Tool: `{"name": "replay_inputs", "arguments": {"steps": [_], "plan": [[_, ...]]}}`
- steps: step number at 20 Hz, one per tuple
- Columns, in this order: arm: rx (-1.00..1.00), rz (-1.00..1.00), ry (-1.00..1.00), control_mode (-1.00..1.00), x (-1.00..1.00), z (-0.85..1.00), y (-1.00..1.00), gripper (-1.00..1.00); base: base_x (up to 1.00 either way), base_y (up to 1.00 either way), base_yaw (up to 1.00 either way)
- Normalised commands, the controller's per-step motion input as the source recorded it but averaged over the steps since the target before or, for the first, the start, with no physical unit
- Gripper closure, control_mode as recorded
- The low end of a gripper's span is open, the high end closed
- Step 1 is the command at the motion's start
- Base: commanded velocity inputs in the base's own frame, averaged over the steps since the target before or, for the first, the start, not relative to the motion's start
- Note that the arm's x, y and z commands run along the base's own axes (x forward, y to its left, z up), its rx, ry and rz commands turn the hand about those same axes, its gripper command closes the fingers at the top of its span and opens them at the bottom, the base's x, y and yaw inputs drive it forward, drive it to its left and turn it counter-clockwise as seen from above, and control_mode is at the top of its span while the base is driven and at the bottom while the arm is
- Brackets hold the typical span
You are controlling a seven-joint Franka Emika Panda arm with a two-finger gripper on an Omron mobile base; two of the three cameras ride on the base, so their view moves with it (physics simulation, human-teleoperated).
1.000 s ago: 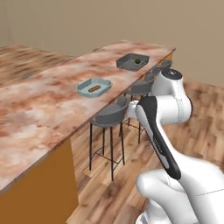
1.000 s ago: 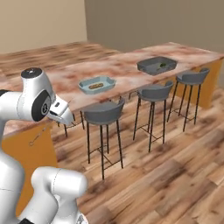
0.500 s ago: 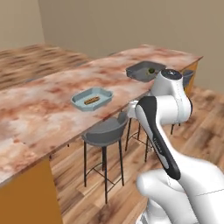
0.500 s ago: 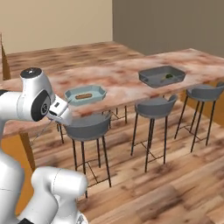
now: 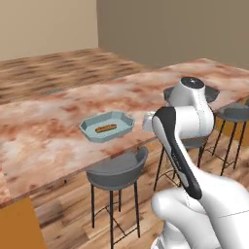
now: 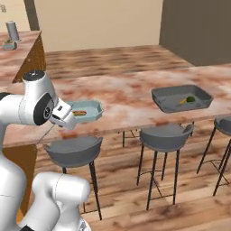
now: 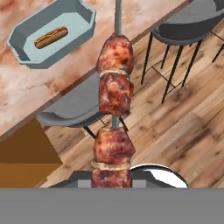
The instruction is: Place the cold items (lime and carrot) from the fridge in one tupperware on the dining counter. Place the warm items (hot dog and kebab skewer) in the stove area in another tupperware.
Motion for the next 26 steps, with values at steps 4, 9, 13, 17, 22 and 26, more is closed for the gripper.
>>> {"name": "replay_inputs", "arguments": {"steps": [4, 9, 13, 17, 22, 26], "plan": [[0.00, 0.00, 0.00, 1.00, 0.00, 0.00, 0.00, 1.00, 1.00, -0.53, 0.54], [0.00, 0.00, 0.00, 1.00, 0.00, 0.00, 0.00, 1.00, 0.99, -0.47, 0.57], [0.03, 0.17, 0.03, -1.00, 0.25, 0.00, -0.05, 1.00, 0.73, -0.25, 0.47], [0.01, 0.81, 0.21, -1.00, 0.95, -0.04, -0.09, 1.00, 0.00, 0.00, 0.00], [0.00, 0.89, 0.34, -1.00, 0.81, -0.12, -0.05, 1.00, 0.00, 0.00, 0.00], [-0.08, 0.86, 0.37, -1.00, 0.76, -0.32, 0.00, 1.00, 0.00, 0.00, 0.00]]}}
